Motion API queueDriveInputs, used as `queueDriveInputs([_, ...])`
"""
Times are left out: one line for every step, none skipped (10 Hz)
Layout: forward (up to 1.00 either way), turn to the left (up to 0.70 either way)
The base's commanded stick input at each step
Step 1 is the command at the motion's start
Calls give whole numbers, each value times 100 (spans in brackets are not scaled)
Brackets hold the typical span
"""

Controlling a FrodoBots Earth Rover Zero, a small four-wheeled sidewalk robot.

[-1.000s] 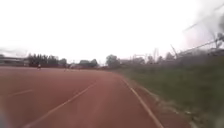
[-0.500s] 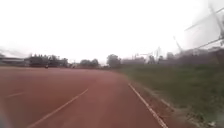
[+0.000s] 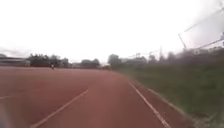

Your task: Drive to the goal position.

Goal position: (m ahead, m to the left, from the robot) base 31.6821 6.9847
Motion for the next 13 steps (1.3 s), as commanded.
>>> queueDriveInputs([70, 0])
queueDriveInputs([70, 9])
queueDriveInputs([70, 10])
queueDriveInputs([70, 11])
queueDriveInputs([70, 11])
queueDriveInputs([70, -19])
queueDriveInputs([70, 6])
queueDriveInputs([70, 2])
queueDriveInputs([70, 0])
queueDriveInputs([70, 0])
queueDriveInputs([70, 4])
queueDriveInputs([70, 9])
queueDriveInputs([70, 3])
